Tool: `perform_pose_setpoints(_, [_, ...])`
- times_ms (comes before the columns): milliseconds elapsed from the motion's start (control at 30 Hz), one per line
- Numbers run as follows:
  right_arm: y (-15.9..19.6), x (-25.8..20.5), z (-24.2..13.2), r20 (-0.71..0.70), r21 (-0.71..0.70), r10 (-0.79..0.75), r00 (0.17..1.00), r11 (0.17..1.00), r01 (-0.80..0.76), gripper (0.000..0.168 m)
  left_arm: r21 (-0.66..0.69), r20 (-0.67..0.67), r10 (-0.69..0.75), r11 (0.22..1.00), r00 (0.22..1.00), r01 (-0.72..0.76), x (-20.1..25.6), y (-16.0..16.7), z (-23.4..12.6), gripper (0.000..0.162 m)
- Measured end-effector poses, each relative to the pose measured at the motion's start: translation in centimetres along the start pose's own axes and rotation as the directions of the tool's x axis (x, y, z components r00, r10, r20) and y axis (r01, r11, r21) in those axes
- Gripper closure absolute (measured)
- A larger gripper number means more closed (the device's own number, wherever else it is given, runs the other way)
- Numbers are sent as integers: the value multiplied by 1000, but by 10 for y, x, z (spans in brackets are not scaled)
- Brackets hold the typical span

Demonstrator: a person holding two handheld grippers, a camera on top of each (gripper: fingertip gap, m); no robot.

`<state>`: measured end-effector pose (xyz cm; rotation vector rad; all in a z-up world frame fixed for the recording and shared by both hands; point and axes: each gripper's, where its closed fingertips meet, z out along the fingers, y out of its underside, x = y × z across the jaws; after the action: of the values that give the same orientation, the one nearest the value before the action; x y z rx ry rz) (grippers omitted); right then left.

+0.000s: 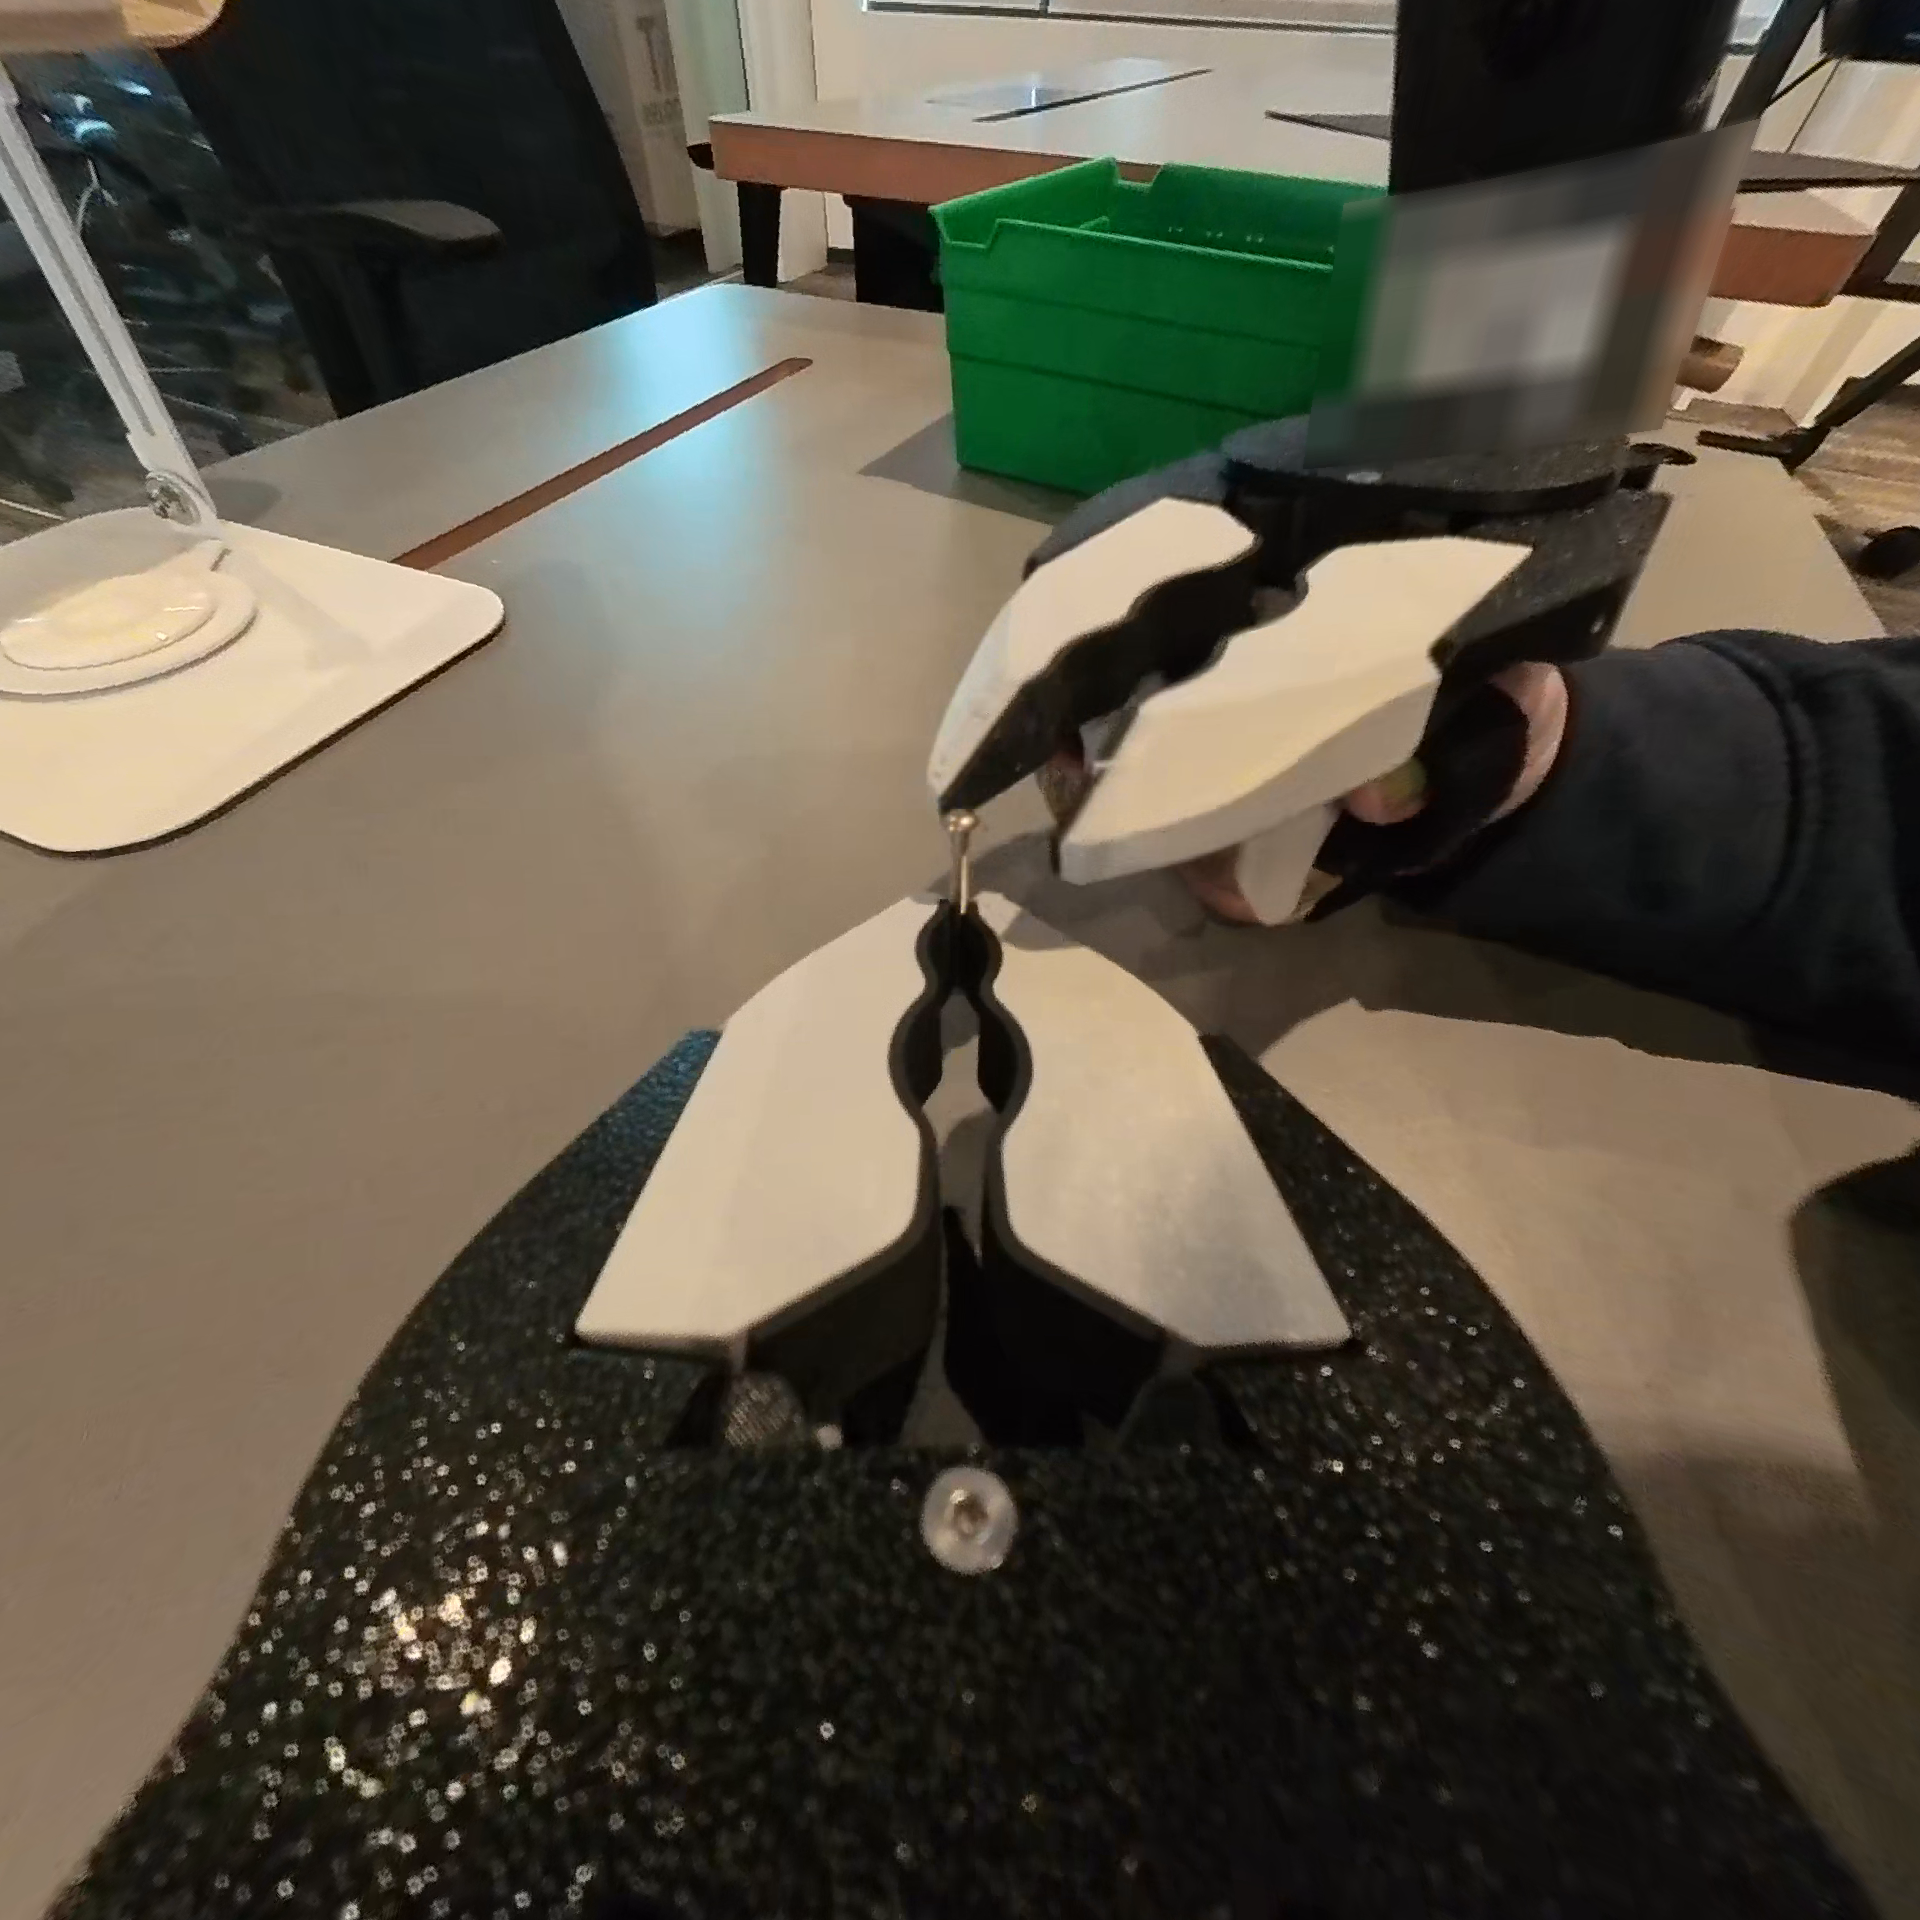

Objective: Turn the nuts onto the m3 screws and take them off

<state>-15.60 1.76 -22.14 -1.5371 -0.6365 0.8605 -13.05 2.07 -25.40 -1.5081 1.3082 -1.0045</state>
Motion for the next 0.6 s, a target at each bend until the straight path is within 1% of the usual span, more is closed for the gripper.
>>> perform_pose_setpoints(100, [0,-1,-3,19,-2,12,1000,1000,-12,150,-4,-2,7,1000,1000,-7,1,0,0,161])
perform_pose_setpoints(167, [-2,-3,-5,41,15,23,999,1000,-24,157,-7,1,2,1000,1000,-2,0,1,1,161])
perform_pose_setpoints(300, [-1,5,-3,-26,7,-1,1000,1000,1,152,-8,-6,4,1000,1000,-4,1,0,1,161])
perform_pose_setpoints(367, [2,2,-1,-12,-14,-13,1000,1000,13,151,-13,-2,4,1000,1000,-4,1,1,1,161])
perform_pose_setpoints(600, [3,0,-3,10,-16,-2,1000,1000,3,150,-16,-9,9,1000,1000,-9,2,1,2,161])
